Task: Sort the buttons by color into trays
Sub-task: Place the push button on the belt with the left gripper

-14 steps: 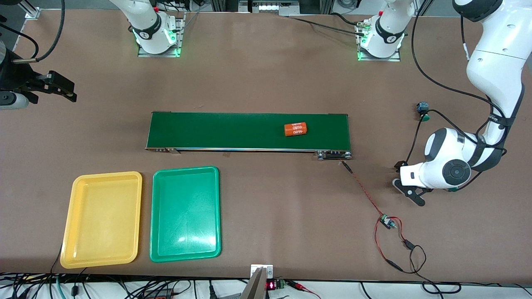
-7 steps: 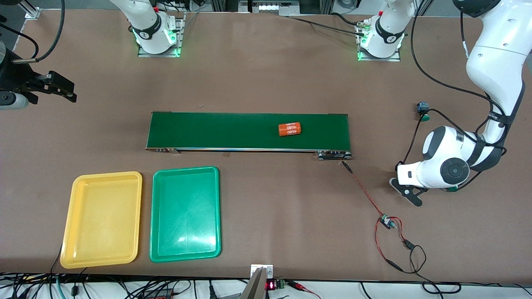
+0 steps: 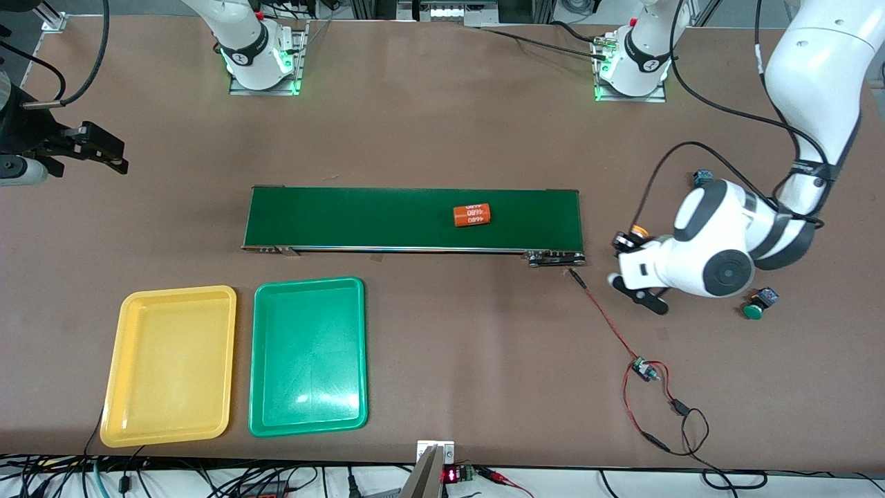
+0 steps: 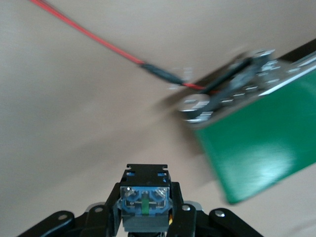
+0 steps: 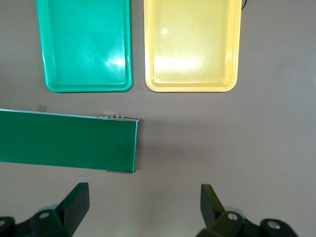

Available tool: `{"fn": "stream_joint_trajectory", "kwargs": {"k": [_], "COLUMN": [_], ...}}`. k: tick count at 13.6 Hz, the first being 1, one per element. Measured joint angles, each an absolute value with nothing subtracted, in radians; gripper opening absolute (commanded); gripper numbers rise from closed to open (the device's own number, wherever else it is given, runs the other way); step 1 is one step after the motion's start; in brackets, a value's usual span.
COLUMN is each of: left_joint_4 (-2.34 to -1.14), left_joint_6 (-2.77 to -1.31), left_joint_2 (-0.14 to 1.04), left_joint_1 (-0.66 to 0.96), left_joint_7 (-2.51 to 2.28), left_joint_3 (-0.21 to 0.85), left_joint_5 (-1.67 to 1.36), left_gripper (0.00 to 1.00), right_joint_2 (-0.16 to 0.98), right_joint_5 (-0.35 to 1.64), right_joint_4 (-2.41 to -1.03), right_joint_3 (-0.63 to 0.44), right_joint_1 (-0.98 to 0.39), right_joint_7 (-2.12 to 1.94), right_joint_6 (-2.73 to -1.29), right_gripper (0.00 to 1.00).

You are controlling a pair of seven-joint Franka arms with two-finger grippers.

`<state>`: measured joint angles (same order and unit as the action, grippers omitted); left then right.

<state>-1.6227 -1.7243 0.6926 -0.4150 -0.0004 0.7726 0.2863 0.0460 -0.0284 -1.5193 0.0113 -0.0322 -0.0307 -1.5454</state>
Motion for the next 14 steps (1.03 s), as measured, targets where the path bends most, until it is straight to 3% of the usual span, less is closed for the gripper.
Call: {"fn": "stream_joint_trajectory", "kwargs": {"k": [2, 5, 8, 10, 12, 13, 14], "left_joint_4": [-1.641, -1.674, -1.734, -1.759, -1.763, -1.763, -1.763], "left_joint_6": [-1.713, -1.723, -1.838, -1.887, -1.908, -1.918, -1.929], "left_joint_2": [0.692, 0.695, 0.703, 0.706, 0.707, 0.707, 0.707], "left_joint_1": [-0.397, -0.313, -0.255, -0.241, -0.234, -0.232, -0.231], "left_joint_7": [-0.183, -0.413, -0.590, -0.630, -0.644, -0.645, -0.645], "left_joint_3": [0.842, 0.859, 0.859, 0.859, 0.854, 0.850, 0.845], "left_joint_5": [0.277, 0.274, 0.274, 0.274, 0.274, 0.274, 0.274], "left_gripper": [0.16, 0.16, 0.18, 0.26, 0.50, 0.79, 1.00], "right_joint_2": [0.049, 0.048, 0.048, 0.048, 0.048, 0.048, 0.048], "right_joint_5": [-0.028, -0.028, -0.028, -0.028, -0.028, -0.028, -0.028], "right_joint_4": [-1.519, -1.518, -1.515, -1.515, -1.515, -1.515, -1.515], "right_joint_3": [0.011, 0.003, 0.002, 0.002, 0.002, 0.002, 0.002], "right_joint_1": [-0.032, -0.029, -0.029, -0.029, -0.029, -0.029, -0.029], "right_joint_7": [-0.031, -0.030, -0.030, -0.030, -0.030, -0.030, -0.030], "right_joint_6": [-1.546, -1.552, -1.553, -1.554, -1.566, -1.578, -1.591], "right_gripper": [1.00, 1.00, 1.00, 1.00, 1.00, 1.00, 1.00]}}
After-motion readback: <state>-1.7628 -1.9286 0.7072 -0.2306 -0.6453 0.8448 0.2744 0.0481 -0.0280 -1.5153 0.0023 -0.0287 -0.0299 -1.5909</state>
